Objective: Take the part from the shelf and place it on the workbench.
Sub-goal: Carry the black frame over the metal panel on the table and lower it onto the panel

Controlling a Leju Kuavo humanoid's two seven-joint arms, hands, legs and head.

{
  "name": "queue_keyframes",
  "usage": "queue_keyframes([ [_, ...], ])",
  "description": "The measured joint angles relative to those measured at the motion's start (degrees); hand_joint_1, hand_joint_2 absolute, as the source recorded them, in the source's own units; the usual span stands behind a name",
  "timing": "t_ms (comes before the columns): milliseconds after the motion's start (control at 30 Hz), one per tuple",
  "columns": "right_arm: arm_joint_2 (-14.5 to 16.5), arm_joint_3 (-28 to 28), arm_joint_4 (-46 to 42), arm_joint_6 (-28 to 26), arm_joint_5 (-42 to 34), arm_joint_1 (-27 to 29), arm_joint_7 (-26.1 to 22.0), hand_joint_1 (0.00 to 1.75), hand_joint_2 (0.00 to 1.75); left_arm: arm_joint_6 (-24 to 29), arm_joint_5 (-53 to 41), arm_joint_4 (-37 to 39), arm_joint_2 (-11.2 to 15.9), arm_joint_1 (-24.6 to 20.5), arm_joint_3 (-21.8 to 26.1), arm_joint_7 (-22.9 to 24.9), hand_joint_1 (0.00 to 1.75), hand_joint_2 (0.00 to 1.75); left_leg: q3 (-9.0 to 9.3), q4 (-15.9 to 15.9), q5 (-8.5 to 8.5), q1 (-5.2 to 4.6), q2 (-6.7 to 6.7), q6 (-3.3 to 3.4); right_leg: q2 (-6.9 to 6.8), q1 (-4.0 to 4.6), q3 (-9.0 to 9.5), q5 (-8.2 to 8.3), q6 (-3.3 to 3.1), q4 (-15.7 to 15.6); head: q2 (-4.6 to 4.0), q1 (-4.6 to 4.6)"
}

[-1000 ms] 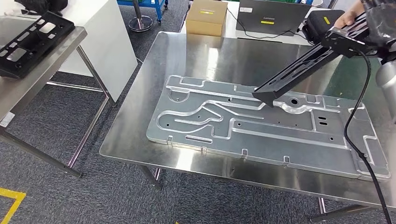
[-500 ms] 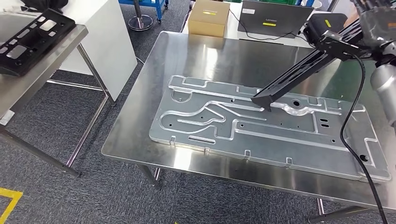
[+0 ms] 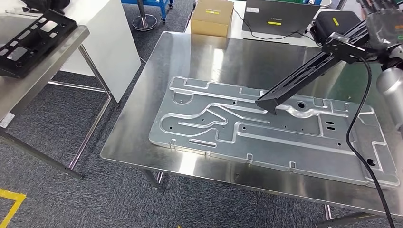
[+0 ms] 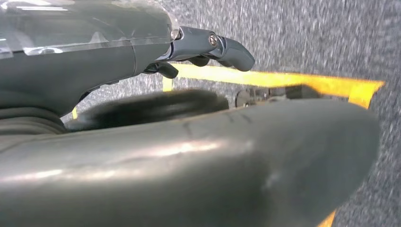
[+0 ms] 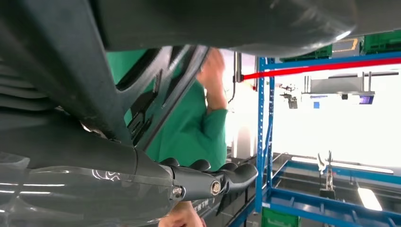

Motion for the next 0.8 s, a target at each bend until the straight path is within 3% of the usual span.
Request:
queue_keyframes([
  [33,0.0,0.0,-0.03,-0.02,-0.02,0.0,-0.01,0.0,1.75,0.0,-0.01,0.0,0.0,0.0,0.0,0.0,0.0,0.0,-0.41,1.0,-0.76,0.04,0.01,-0.29,-0.03,-0.1,0.05,0.03,-0.38,-0.07,0.0,-0.05],
  [133,0.0,0.0,-0.12,-0.28,-0.05,0.13,-0.02,0.0,1.75,0.0,-0.07,0.0,0.01,0.01,0.0,0.01,0.0,0.0,-4.64,10.47,-5.57,0.27,0.04,-0.89,-0.09,-0.07,0.23,-0.06,-1.1,-0.14,0.0,-0.18],
  [167,0.0,0.0,-0.12,-0.39,-0.05,0.26,-0.02,0.0,1.75,0.0,-0.08,0.0,0.02,0.03,0.0,0.01,0.0,0.0,-6.31,13.88,-6.73,0.34,0.04,-0.92,-0.08,0.02,0.27,-0.11,-1.19,-0.13,0.0,-0.18],
  [200,0.0,0.0,-0.12,-0.48,-0.05,0.41,-0.01,0.0,1.75,0.0,-0.08,0.0,0.02,0.05,0.0,0.01,0.0,0.0,-7.2,15.48,-6.78,0.38,0.04,-0.86,-0.06,0.11,0.31,-0.15,-1.24,-0.12,0.0,-0.18],
  [233,0.0,0.0,-0.13,-0.52,-0.05,0.52,-0.01,0.0,1.75,0.0,-0.08,0.0,0.02,0.06,0.0,0.01,0.0,0.0,-7.19,15.13,-5.88,0.4,0.04,-0.71,-0.02,0.2,0.39,-0.2,-1.27,-0.11,0.0,-0.18],
  [267,0.0,0.0,-0.17,-0.54,-0.05,0.58,0.01,0.0,1.75,0.0,-0.08,0.0,0.02,0.06,0.0,0.01,0.0,0.0,-6.03,12.45,-4.0,0.4,0.03,-0.42,0.03,0.29,0.52,-0.25,-1.26,-0.11,0.0,-0.18],
  [300,0.0,-0.01,-0.27,-0.54,-0.05,0.59,0.04,0.0,1.75,0.0,-0.09,0.0,0.02,0.06,0.0,0.01,0.0,0.0,-4.25,8.46,-1.88,0.31,0.02,-0.01,0.09,0.35,0.67,-0.33,-1.22,-0.12,0.0,-0.17],
  [367,0.0,-0.02,-0.46,-0.53,-0.05,0.42,0.15,0.0,1.75,0.0,-0.1,0.0,0.05,0.01,0.0,0.0,0.0,0.0,-1.05,1.81,0.52,0.06,0.03,0.66,0.22,0.55,0.78,-0.44,-0.93,-0.13,0.0,-0.14],
  [533,-0.04,-0.02,-0.53,-0.26,0.05,0.11,0.33,0.0,1.75,-0.06,-0.16,0.0,0.07,-0.05,0.0,-0.01,0.0,0.0,0.41,-1.52,1.32,-0.03,0.08,1.58,0.19,0.35,0.62,-0.81,0.56,-0.02,0.0,-0.1],
  [600,-0.07,-0.03,-0.52,-0.19,0.1,-0.22,0.35,0.0,1.75,-0.14,-0.2,0.0,0.05,-0.1,0.0,-0.03,0.0,0.0,0.82,-2.41,1.84,0.13,0.12,1.98,0.14,0.24,-1.24,-3.48,0.9,4.21,0.0,-0.04],
  [667,-0.08,-0.02,-0.45,-0.05,0.2,-0.36,0.36,0.0,1.75,-0.19,-0.23,0.0,0.03,-0.1,0.0,-0.04,0.0,0.0,0.84,-2.44,1.89,0.08,0.08,2.12,0.14,0.24,-4.6,-6.47,1.22,11.11,0.0,-0.03],
  [700,-0.09,-0.01,-0.4,0.1,0.23,-0.29,0.34,0.0,1.75,-0.2,-0.23,0.0,0.02,-0.09,0.0,-0.04,0.0,0.0,0.84,-2.37,1.84,0.07,0.05,2.11,0.12,0.18,-5.76,-6.84,1.4,13.3,0.0,-0.03],
  [733,-0.09,-0.01,-0.35,0.27,0.25,-0.24,0.31,0.0,1.75,-0.2,-0.22,0.0,0.0,-0.08,0.0,-0.04,0.0,0.0,0.84,-2.23,1.74,0.08,0.02,2.08,0.09,0.1,-6.04,-6.16,1.55,13.57,0.0,-0.03],
  [800,-0.09,0.0,-0.29,0.65,0.16,-0.36,0.23,0.0,1.75,-0.21,-0.22,0.0,-0.03,-0.09,0.0,-0.05,0.0,0.0,0.83,-1.67,1.35,0.17,-0.04,1.78,-0.04,-0.11,-3.56,-2.46,1.77,8.17,0.0,-0.03],
])
